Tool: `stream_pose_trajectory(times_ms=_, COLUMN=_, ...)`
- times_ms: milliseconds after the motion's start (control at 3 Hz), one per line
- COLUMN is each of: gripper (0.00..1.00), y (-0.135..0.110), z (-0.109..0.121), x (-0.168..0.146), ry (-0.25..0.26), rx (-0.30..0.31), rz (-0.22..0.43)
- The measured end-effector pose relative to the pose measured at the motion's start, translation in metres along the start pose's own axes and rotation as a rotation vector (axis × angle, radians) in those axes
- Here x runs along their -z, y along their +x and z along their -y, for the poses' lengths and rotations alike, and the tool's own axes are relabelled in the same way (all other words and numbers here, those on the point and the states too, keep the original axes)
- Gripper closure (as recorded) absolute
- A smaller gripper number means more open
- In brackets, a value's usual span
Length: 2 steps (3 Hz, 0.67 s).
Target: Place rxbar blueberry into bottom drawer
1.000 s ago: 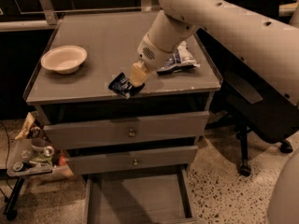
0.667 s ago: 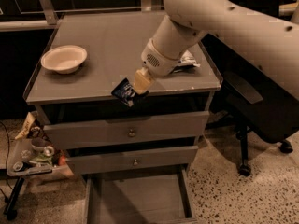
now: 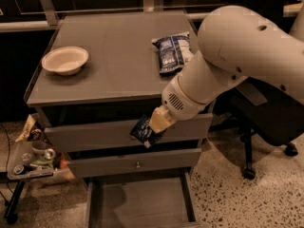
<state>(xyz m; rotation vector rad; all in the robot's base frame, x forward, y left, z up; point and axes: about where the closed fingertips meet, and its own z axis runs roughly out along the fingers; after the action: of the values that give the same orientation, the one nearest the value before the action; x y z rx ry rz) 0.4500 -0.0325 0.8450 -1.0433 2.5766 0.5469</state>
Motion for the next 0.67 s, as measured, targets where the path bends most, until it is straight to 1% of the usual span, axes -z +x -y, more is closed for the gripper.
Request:
stream_pose_trajectory(times_ms=333, gripper=1.0, y=-0.001, z=0.0, x=0.0, ry=0.0, rx=0.001, rz=0.001)
stream_pose_trajectory(times_ms=667, gripper=1.0, y=0.016, z=-0.003, x=-0.028, ry=-0.046, rx=-0.02, rz=-0.013)
